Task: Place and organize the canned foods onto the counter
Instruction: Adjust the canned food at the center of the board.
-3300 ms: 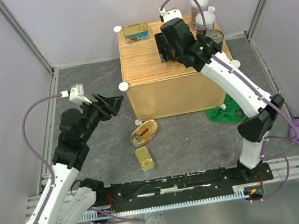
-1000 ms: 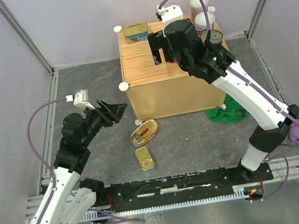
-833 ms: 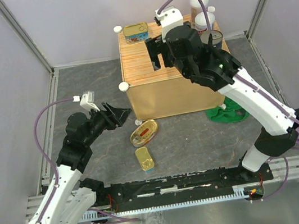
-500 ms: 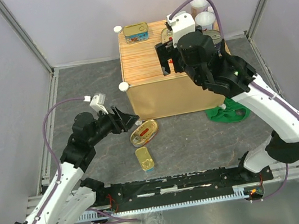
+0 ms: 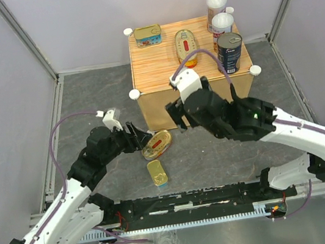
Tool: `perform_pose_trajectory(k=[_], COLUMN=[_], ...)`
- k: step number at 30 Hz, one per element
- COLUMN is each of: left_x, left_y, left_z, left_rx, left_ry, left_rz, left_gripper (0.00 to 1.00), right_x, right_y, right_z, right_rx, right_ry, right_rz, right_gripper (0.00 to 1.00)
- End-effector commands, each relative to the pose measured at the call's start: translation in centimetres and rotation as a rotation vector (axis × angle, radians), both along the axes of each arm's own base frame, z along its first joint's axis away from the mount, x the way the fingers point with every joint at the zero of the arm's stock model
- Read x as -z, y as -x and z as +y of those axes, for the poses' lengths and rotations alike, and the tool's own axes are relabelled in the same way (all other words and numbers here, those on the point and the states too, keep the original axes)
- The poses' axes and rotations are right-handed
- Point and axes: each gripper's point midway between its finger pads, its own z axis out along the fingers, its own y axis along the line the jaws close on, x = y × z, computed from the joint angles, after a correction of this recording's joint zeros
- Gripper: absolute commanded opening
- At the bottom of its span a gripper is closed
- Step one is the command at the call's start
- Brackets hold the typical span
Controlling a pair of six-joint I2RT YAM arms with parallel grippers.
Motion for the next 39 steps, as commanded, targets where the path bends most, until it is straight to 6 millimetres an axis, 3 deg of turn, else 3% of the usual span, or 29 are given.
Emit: perform_pose_trajectory(k=[1, 4, 7, 9, 17, 25, 39], left_x=[0.4, 1.0, 1.3, 1.4, 1.9, 3.1, 5.2], left_y=[-0.1, -0.1, -0.2, -0.3, -0.5, 0.1, 1.1], left_z=[1.6, 2.5, 3.3, 3.6, 4.6, 4.6, 4.5], left_rx=[-0.129, -0.208, -0.274, -0.31, -0.407, -0.412, -0.391], left_ry=[0.04, 0.067, 0.101, 0.126, 0.185, 0.209, 0.196], left_rz=[0.025, 0.045, 0.058, 0.067, 0.091, 0.124, 0.175], left_gripper=[0.71, 0.69, 0.64, 0.61, 0.58, 0.57, 0.55], right_x=[2.8, 6.0, 9.0, 10.8, 16.6, 21.6, 26.2], right_y=[2.9, 4.2, 4.8, 5.0, 4.2, 1.4, -2.6], right_z=[-0.1, 1.1, 2.5, 3.4, 7.2, 8.6, 9.2], right_rx=[0.008, -0.019, -0.034, -0.041, -0.035, 0.009, 0.181], right_ry=[-0.016, -0.001, -0.002, 0.005, 0.023, 0.019, -0.036], right_rz=[0.056, 0.115, 0.172, 0.205, 0.277, 0.329, 0.32], right_gripper=[0.91, 0.84, 0.55, 0.45, 0.43, 0.47, 0.48])
